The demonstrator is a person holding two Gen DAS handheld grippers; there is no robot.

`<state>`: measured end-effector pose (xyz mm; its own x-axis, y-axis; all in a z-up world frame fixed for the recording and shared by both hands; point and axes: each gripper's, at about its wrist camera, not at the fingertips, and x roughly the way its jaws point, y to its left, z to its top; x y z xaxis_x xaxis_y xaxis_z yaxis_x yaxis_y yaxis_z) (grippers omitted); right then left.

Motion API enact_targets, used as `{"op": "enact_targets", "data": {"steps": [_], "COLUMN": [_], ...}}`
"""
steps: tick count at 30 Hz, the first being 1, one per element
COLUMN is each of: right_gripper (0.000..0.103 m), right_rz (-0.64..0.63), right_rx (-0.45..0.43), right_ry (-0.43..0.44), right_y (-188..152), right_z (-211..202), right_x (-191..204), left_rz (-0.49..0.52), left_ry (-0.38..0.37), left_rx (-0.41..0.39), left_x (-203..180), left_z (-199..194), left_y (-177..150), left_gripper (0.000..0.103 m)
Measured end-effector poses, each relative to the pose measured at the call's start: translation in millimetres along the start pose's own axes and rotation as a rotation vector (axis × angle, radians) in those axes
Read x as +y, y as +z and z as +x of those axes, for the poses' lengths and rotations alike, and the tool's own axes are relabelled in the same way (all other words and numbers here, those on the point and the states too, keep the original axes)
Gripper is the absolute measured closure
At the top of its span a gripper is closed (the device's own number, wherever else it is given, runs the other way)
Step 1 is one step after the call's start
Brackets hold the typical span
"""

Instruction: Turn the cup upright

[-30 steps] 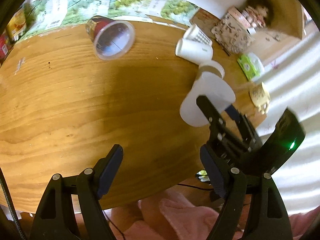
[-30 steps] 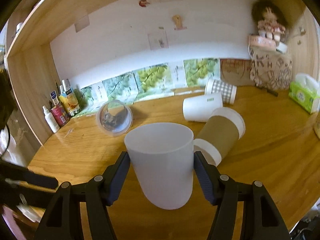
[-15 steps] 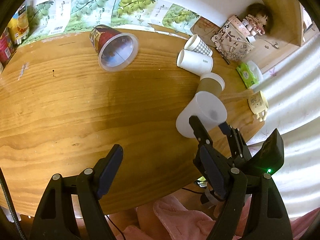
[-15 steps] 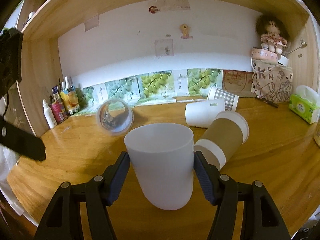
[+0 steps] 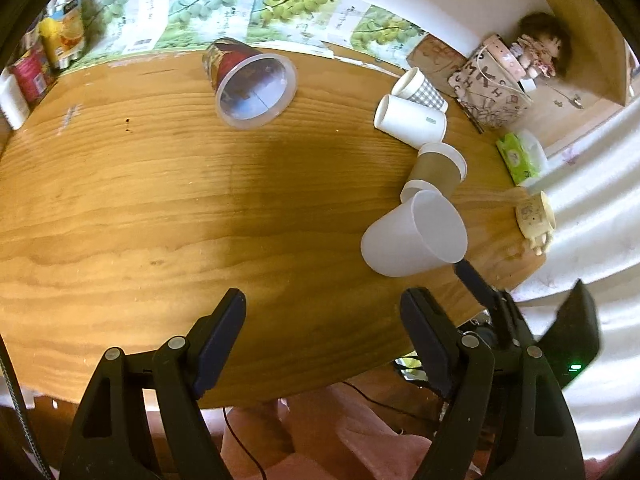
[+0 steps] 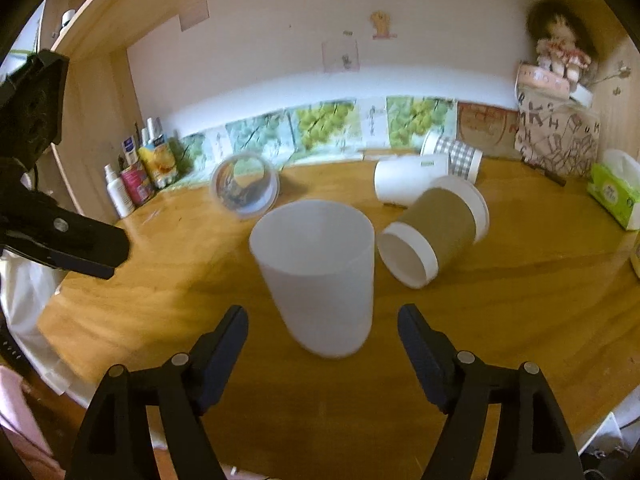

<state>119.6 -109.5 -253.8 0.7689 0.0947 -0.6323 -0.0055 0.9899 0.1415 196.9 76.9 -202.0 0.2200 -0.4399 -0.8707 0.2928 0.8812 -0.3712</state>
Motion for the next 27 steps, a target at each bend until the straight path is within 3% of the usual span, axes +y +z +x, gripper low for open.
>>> {"op": "enact_targets", "data": {"steps": [7, 11, 16, 20, 24, 27], "right_gripper": [0.020, 0.016, 0.011, 0.010, 0.010, 0.001], "right_rz": [0.165, 0.111, 0.079, 0.065, -0.028, -0.054], "right_rx": [0.160, 0.167, 0.168, 0.142, 0.034, -0.014], "right_ry": [0.074, 0.082, 0.112, 0.095, 0.077, 0.079], "right_y": [26, 47, 70, 79, 84, 84], "right_z": [-44, -76, -111, -137, -164, -174], "right_x": [-25, -29, -35, -36, -29, -32], "left_rz": [-0.066, -0.097, -0.123, -0.151, -0.162, -0.144], "left_ry": [0.130, 0.215, 0.255, 0.239, 0.270, 0.309], "left_rx": [-0.060, -0.135, -0.239, -0.297, -0.383, -0.451], "left_x": [-27, -47, -76, -93, -111, -124], "left_z": [-15, -32, -56, -69, -81, -91], "left_y": [-12, -18, -28, -34, -43, -53], "left_gripper": [0.021, 0.019, 0.015, 0.014, 0.012, 0.004]}}
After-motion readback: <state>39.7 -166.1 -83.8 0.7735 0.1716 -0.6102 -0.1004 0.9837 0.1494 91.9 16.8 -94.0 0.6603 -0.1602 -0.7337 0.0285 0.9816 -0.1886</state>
